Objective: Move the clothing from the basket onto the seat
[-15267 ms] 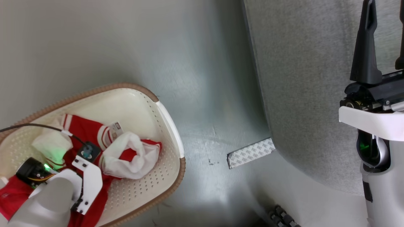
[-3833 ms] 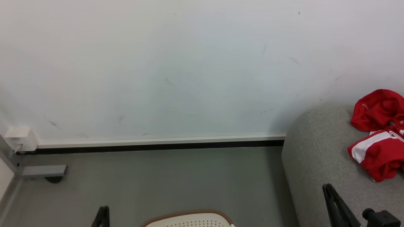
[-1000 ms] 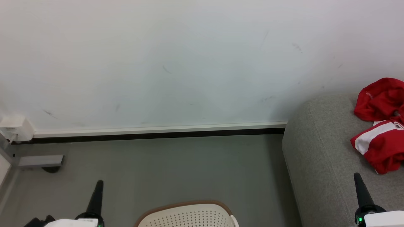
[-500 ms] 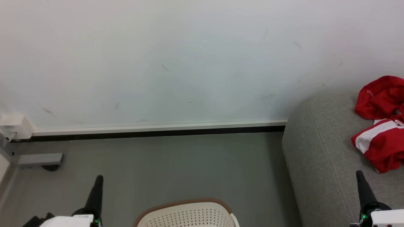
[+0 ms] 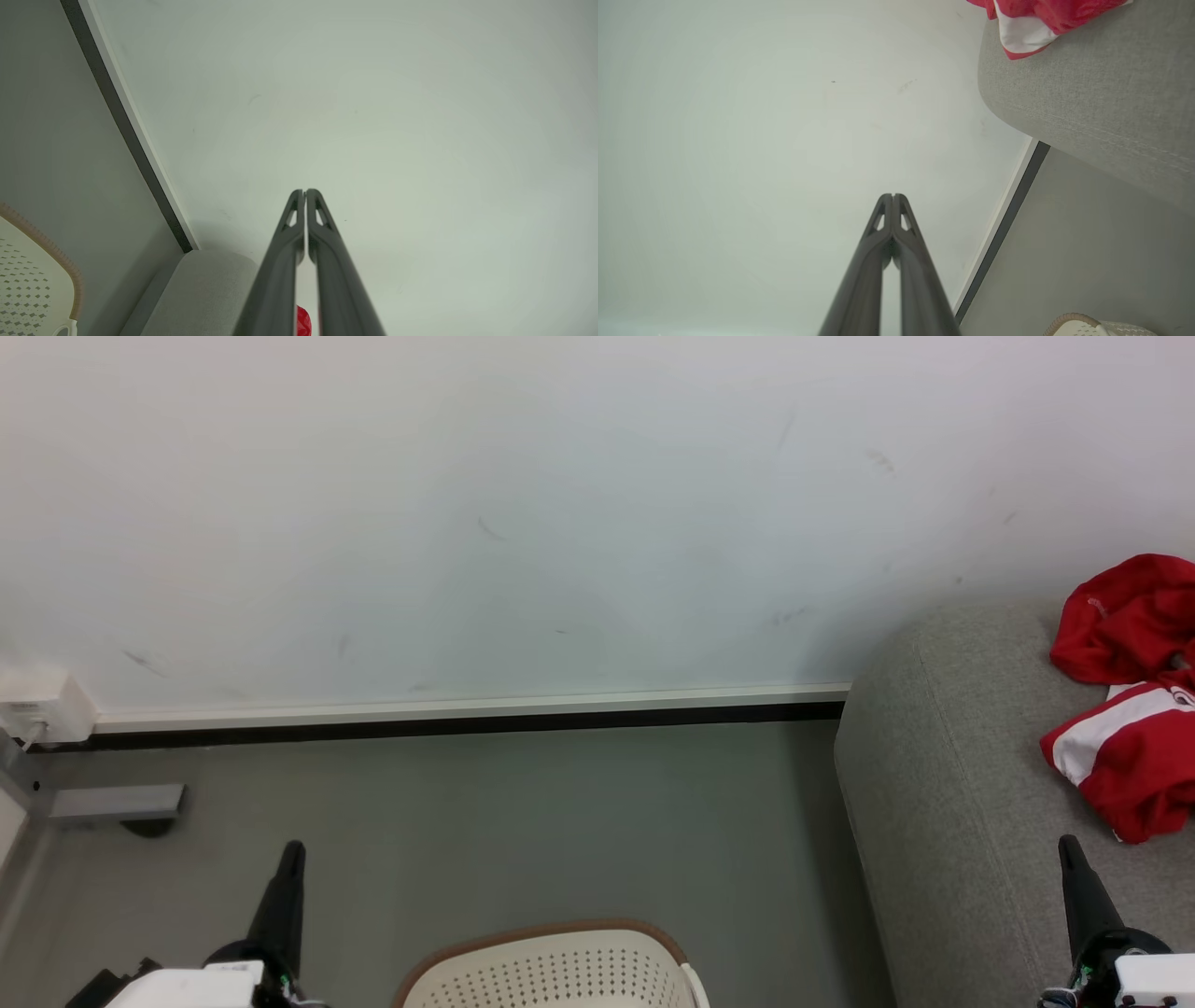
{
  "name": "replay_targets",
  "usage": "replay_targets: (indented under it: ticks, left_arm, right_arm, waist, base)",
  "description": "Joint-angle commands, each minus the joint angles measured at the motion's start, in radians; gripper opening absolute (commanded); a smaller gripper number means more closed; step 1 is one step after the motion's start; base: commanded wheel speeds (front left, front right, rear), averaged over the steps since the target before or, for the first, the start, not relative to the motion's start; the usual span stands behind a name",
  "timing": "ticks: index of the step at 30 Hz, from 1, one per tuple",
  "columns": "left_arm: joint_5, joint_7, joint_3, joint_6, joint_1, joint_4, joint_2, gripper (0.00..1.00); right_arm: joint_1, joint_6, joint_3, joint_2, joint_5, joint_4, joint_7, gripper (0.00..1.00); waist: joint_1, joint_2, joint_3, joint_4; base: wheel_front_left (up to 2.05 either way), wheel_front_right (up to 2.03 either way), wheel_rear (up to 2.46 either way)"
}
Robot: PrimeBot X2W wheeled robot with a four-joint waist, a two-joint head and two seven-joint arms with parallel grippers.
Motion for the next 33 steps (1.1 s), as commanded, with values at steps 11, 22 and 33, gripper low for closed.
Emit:
replay_targets:
  ticks: [11,22,33]
  left_arm:
    - [-0.082,0.022,0.01,-0.011,-0.018,-0.007,0.0,0.0]
    - [-0.086,0.023,0.01,-0.011,-0.018,-0.007,0.0,0.0]
    - [-0.086,0.023,0.01,-0.011,-0.018,-0.007,0.0,0.0]
  right_arm:
    - [-0.015,-0.002,-0.02,0.009,0.072,-0.008,0.021,0.0]
    - [-0.015,-0.002,-0.021,0.009,0.072,-0.008,0.023,0.0]
    - [-0.015,-0.002,-0.021,0.009,0.072,-0.008,0.023,0.0]
  waist:
    - [0.0,0.0,0.008,-0.001]
    - [0.0,0.0,0.008,-0.001]
    - [0.0,0.0,0.008,-0.001]
  base:
    - [0.0,0.0,0.0]
    - [0.0,0.0,0.0]
    - [0.0,0.0,0.0]
